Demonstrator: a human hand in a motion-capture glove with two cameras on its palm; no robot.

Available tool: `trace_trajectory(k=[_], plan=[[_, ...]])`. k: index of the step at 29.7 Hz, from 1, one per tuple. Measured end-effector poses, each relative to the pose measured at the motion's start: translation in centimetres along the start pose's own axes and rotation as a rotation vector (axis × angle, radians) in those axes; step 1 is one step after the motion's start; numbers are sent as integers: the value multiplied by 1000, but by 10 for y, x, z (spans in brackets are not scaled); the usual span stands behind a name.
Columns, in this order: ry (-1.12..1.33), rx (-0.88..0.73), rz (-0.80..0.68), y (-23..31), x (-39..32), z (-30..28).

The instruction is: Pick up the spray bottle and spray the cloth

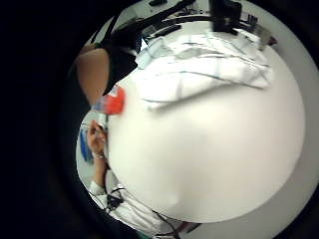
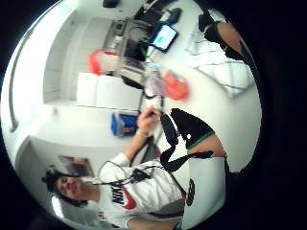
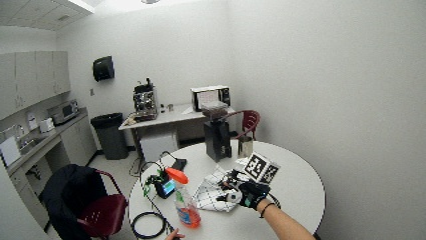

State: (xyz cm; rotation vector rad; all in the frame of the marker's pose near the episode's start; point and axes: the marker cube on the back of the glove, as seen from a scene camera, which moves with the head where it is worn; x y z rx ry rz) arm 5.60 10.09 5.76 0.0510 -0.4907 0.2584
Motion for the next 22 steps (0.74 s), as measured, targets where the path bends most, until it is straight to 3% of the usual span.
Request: trace_trajectory(k=[8,22], plan=[[393,-35,-9,31,17,-12],[459,8,-42,46,8,-19]])
